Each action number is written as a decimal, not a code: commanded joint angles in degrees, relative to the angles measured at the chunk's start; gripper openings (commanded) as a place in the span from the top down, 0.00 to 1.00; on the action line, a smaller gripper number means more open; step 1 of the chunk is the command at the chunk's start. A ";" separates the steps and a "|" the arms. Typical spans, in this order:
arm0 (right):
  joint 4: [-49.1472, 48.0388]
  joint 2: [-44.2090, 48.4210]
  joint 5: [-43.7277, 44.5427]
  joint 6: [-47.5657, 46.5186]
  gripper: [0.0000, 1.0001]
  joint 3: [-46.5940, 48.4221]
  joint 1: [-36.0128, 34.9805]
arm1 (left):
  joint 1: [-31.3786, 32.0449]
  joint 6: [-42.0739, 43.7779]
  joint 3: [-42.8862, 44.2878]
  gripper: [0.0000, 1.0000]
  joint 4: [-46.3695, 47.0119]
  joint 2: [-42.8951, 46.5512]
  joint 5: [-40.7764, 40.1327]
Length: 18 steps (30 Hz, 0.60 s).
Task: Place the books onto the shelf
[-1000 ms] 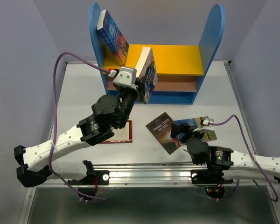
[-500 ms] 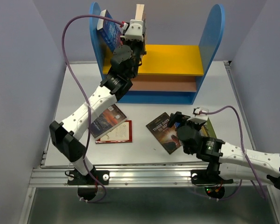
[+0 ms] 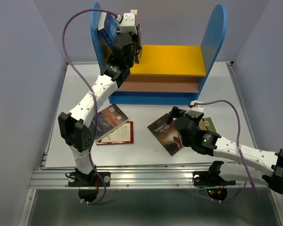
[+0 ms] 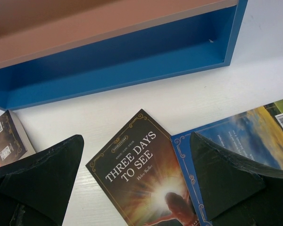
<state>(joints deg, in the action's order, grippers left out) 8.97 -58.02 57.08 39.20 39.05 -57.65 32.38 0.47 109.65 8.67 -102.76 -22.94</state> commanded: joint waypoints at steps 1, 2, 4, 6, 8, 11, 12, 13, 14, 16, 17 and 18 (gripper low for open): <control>-1.06 0.01 -1.00 -0.18 0.00 2.44 0.69 | -1.18 -3.98 3.47 1.00 2.16 3.18 -3.41; -1.15 0.01 -1.18 -0.26 0.00 2.52 1.22 | -1.18 -3.99 3.30 1.00 2.14 3.18 -3.43; -1.15 -0.25 -1.62 -0.44 0.00 2.61 1.22 | -1.53 -4.25 2.68 1.00 1.18 3.44 -5.62; -1.15 -0.51 -1.97 -0.44 0.00 2.61 1.75 | -1.88 -4.86 2.68 1.00 -0.31 3.36 -7.03; -1.24 -0.78 -2.23 -0.27 0.00 2.52 1.75 | -2.41 -4.87 2.42 1.00 -1.45 3.53 -6.95; -1.32 -0.60 -2.59 0.00 0.00 2.52 1.75 | -2.50 -4.95 3.03 1.00 -3.21 3.80 -6.68; -1.24 -0.52 -2.67 0.09 0.00 2.52 1.75 | -2.50 -5.47 3.81 1.00 -4.96 3.88 -7.38; -1.24 -0.52 -2.76 0.00 0.00 2.61 1.75 | -2.50 -5.39 3.82 1.00 -5.32 4.06 -7.38; -1.24 -0.52 -2.76 0.00 0.00 2.70 1.75 | -2.59 -5.48 3.82 1.00 -5.76 4.15 -7.47; -1.32 -0.43 -2.85 -0.09 0.00 2.70 2.28 | -2.76 -5.57 4.78 1.00 -7.95 4.15 -7.56; -1.24 -0.34 -3.02 0.00 0.00 2.61 2.28 | -2.94 -5.83 5.83 1.00 -10.23 3.89 -7.47; -1.32 -0.34 -3.03 0.00 0.00 2.61 2.28 | -2.94 -5.74 6.10 1.00 -10.77 3.88 -7.30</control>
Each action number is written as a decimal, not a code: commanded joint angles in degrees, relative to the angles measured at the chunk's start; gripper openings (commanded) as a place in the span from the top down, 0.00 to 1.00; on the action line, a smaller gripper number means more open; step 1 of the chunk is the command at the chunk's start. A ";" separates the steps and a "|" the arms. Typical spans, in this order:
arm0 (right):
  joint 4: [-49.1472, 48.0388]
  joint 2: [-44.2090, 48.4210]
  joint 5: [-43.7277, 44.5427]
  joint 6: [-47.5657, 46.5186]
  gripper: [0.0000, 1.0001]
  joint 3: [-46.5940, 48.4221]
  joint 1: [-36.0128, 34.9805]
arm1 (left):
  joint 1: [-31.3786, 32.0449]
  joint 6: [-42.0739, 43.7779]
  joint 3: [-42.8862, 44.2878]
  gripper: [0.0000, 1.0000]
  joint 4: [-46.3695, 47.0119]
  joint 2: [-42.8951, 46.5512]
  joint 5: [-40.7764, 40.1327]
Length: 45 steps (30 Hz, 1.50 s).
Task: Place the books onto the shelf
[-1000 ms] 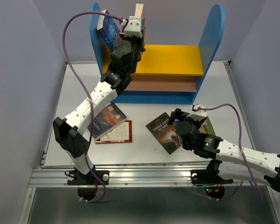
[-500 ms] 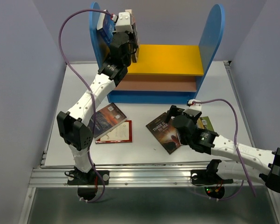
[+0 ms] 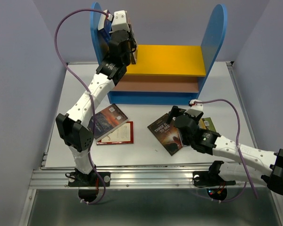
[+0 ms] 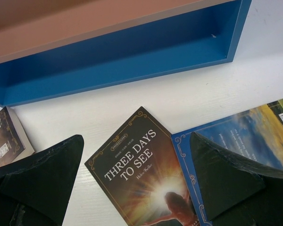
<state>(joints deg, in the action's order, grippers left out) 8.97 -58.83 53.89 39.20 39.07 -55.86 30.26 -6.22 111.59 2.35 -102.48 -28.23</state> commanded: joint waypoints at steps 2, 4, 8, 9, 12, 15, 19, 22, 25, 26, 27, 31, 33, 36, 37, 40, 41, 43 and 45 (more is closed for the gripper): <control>-1.33 0.38 -0.10 0.00 0.00 2.77 0.48 | -1.17 1.03 4.69 1.00 -5.60 3.60 -2.35; -1.33 0.38 -0.27 -0.09 0.00 2.85 0.48 | -1.34 0.95 5.56 1.00 -6.74 3.25 -2.53; -1.41 0.38 -0.63 -0.35 0.00 2.68 0.48 | -2.05 1.29 6.10 1.00 -7.89 2.72 -3.67; -1.50 0.38 -0.54 -0.53 0.00 2.68 0.48 | -2.05 1.12 6.01 1.00 -7.97 2.63 -4.37; -1.50 0.47 -0.45 -0.70 0.00 2.42 0.48 | -2.57 1.21 5.40 1.00 -7.71 2.81 -4.91; -1.59 0.64 -0.45 -0.97 0.00 2.24 0.48 | -2.66 0.86 4.87 1.00 -7.10 2.90 -5.25; -1.68 0.64 -0.28 -1.32 0.00 2.24 0.48 | -2.66 -0.37 4.43 0.93 -7.18 2.81 -7.80; -1.77 0.73 -0.28 -1.58 0.00 2.15 1.01 | -2.66 -1.07 3.37 0.84 -7.10 3.42 -8.51; -1.94 0.65 -0.28 -1.58 0.00 2.06 1.01 | -2.66 -1.16 3.11 0.75 -6.83 3.69 -8.68; -2.12 0.73 -0.36 -1.76 0.00 2.06 1.01 | -2.66 -1.16 3.02 0.72 -6.83 3.69 -8.86; -2.12 0.65 -0.45 -1.67 0.00 2.06 1.01 | -2.66 -1.34 3.02 0.69 -6.92 3.69 -9.38; -2.29 0.64 -0.80 -1.58 0.00 1.98 1.01 | -2.66 -1.34 2.58 0.58 -7.18 4.12 -10.27; -2.55 0.64 -0.80 -1.50 0.00 1.89 1.01 | -2.66 -1.51 2.23 0.53 -7.18 4.56 -10.35; -2.99 0.29 -0.89 -1.50 0.00 1.71 1.01 | -2.49 -1.96 1.96 0.43 -6.92 4.83 -10.62; -3.17 0.12 -0.89 -1.41 0.00 1.80 1.01 | -2.40 -1.78 1.96 0.42 -6.92 4.74 -10.88; -3.35 -0.23 -1.07 -1.41 0.00 1.89 1.01 | -1.52 -1.26 2.23 0.42 -6.92 4.92 -12.46; -3.35 -0.23 -1.07 -1.41 0.00 1.89 1.01 | -1.35 -1.17 2.23 0.41 -6.83 4.92 -12.55; -3.70 -0.23 -1.33 -1.41 0.00 1.89 1.01 | -0.91 -1.08 2.58 0.39 -6.92 5.09 -12.99; -3.87 -0.15 -1.59 -1.32 0.00 1.71 1.01 | -0.38 -1.08 2.75 0.36 -7.01 5.53 -14.22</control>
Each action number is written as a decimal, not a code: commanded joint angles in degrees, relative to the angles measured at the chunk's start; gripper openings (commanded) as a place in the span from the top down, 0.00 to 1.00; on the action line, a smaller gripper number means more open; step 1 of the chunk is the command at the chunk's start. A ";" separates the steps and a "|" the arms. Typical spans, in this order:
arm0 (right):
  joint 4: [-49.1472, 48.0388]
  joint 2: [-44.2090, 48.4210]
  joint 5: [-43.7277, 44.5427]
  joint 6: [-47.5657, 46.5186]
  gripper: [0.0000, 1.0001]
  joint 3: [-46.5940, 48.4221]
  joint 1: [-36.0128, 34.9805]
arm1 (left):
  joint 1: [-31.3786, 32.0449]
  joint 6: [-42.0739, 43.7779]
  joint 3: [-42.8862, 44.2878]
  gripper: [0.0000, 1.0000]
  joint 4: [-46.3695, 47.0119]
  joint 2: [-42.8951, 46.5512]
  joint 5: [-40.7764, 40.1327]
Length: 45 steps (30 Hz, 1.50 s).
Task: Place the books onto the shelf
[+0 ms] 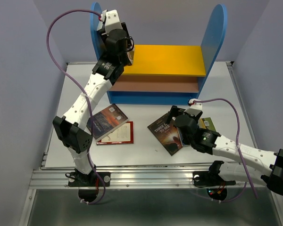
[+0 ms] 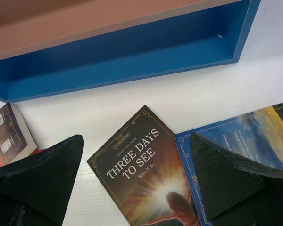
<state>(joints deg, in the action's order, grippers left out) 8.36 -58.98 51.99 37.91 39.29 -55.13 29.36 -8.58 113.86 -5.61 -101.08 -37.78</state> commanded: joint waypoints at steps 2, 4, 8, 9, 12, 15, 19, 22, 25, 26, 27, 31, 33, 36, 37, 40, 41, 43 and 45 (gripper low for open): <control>-3.44 0.27 0.22 -0.12 0.00 1.49 0.29 | 0.87 1.11 0.39 0.34 0.77 4.48 -5.37; -3.70 0.62 -0.04 -0.20 0.00 1.14 0.29 | 1.57 0.93 0.31 0.27 0.42 5.19 -5.90; -3.88 1.15 -0.66 -0.38 0.00 0.97 0.29 | 2.80 0.67 0.22 0.09 -0.72 6.42 -6.78; -3.88 1.41 -1.01 -0.38 0.00 0.88 0.29 | 3.15 0.41 0.04 0.06 -1.59 7.03 -6.95; -3.97 2.20 -1.53 -0.47 0.00 0.53 0.29 | 4.99 0.32 -0.57 0.01 -3.09 8.70 -6.87; -3.97 3.34 -2.06 -0.65 0.00 -0.09 0.29 | 7.19 0.14 -1.36 0.01 -4.49 10.80 -7.13; -3.88 5.19 -3.56 -0.73 0.00 -0.97 0.29 | 9.39 -1.61 -3.82 0.01 -7.22 13.71 -7.13; -3.88 7.03 -6.09 -1.78 0.00 -1.76 0.29 | 10.62 -4.42 -8.02 0.01 -9.77 17.04 -5.64; -3.88 8.00 -8.91 -3.54 0.00 -2.46 0.29 | 11.15 -9.51 -15.12 0.01 -12.23 21.52 -2.83; -3.62 8.53 -9.44 -3.98 0.00 -2.81 0.29 | 11.24 -10.83 -17.16 0.01 -13.19 22.75 -1.78; -3.27 8.88 -9.88 -3.90 0.00 -2.90 0.29 | 11.33 -13.63 -19.53 0.01 -13.55 25.38 -1.42; -1.51 10.29 -14.00 -3.98 0.00 -3.78 0.29 | 11.42 -18.56 -32.89 0.01 -14.17 30.23 3.32; 1.82 9.24 -14.89 -2.59 0.00 -3.08 0.29 | 11.50 -20.07 -36.41 0.01 -15.22 31.12 6.75; 10.43 5.03 -14.55 1.37 0.00 -0.18 0.81 | 11.59 -23.84 -42.23 0.01 -15.41 32.78 13.06; 12.62 3.54 -14.63 2.59 0.00 0.61 1.34 | 11.59 -24.55 -46.06 0.01 -14.18 33.22 15.34; 21.33 -2.35 -16.12 8.48 0.00 2.72 5.20 | 11.59 -26.57 -53.82 0.01 -8.38 35.16 22.21; 22.48 -3.32 -17.43 9.63 0.00 2.64 6.87 | 11.59 -27.19 -55.14 0.01 -7.41 35.33 23.44; 24.59 -3.42 -21.64 14.10 0.00 0.81 12.38 | 11.59 -27.90 -58.56 0.01 -4.07 35.60 26.61; 25.48 -1.15 -23.07 18.68 0.00 -1.22 14.87 | 11.68 -26.94 -60.07 0.01 -1.61 34.99 28.37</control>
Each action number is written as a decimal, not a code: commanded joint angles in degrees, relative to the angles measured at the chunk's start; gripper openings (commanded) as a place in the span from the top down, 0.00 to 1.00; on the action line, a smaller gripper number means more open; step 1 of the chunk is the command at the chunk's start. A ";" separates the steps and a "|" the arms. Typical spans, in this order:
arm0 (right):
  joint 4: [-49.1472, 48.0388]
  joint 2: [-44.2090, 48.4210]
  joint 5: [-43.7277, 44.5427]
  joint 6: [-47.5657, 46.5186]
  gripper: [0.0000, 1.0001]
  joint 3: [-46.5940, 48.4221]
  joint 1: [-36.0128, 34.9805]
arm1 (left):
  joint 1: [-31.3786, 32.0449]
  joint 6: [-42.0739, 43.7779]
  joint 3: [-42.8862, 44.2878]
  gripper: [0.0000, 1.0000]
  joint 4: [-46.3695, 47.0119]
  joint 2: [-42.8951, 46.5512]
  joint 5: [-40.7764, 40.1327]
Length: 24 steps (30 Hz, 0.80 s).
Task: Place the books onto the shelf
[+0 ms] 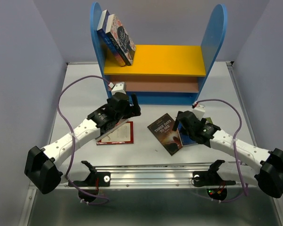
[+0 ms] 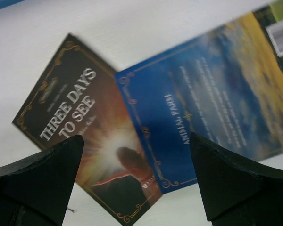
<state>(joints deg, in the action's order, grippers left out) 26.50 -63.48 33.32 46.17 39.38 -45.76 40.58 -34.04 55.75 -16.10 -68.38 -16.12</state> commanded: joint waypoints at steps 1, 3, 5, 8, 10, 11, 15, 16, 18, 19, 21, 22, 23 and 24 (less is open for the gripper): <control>7.60 4.93 -4.67 11.73 0.00 -2.28 6.20 | 0.47 -0.68 -2.13 0.01 9.93 1.85 7.59; 9.52 10.12 -3.97 16.11 0.00 -4.13 6.82 | 0.64 1.51 -1.44 0.01 12.30 0.36 11.69; 11.98 13.19 -3.27 20.43 0.00 -5.00 7.34 | 0.64 5.20 1.11 0.01 13.63 -3.41 14.52; 14.37 18.99 -5.53 26.85 0.00 -8.34 7.96 | 1.08 9.85 5.50 0.01 15.66 -9.30 22.42; 15.16 20.24 -7.73 31.94 0.00 -10.89 7.96 | 1.34 13.19 9.70 0.01 17.22 -14.20 26.73; 16.03 21.02 -8.27 33.79 0.00 -11.68 7.96 | 1.69 14.43 11.04 0.01 17.50 -16.06 28.76; 17.09 26.82 -8.80 44.06 0.00 -16.51 7.96 | 3.28 21.81 18.42 0.01 17.77 -24.59 39.46; 17.01 29.62 -8.54 45.13 0.00 -18.26 7.96 | 3.80 23.39 21.13 0.01 17.85 -27.83 41.15; 17.00 31.74 -8.19 47.77 0.00 -19.51 7.96 | 4.42 26.20 25.00 0.01 16.29 -31.27 45.27; 17.09 33.06 -8.01 48.48 0.00 -20.56 7.96 | 5.12 27.44 29.11 0.01 16.19 -34.77 46.95; 17.00 34.04 -8.01 49.80 0.00 -21.44 7.96 | 5.83 28.76 32.48 0.01 13.47 -38.04 49.24; 17.00 34.30 -7.75 50.50 0.00 -21.71 7.96 | 6.18 30.07 33.98 0.01 12.76 -41.10 49.95; 16.92 34.48 -7.14 50.59 0.00 -21.97 7.96 | 6.53 30.26 36.77 0.01 12.15 -42.61 50.22; 16.92 34.48 -6.78 50.86 0.00 -22.06 7.96 | 6.71 30.78 38.02 0.01 10.66 -45.32 51.00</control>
<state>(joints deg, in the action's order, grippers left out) 43.11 -29.52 24.38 91.94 17.80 -38.22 46.22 -8.78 87.74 -2.37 -109.67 27.66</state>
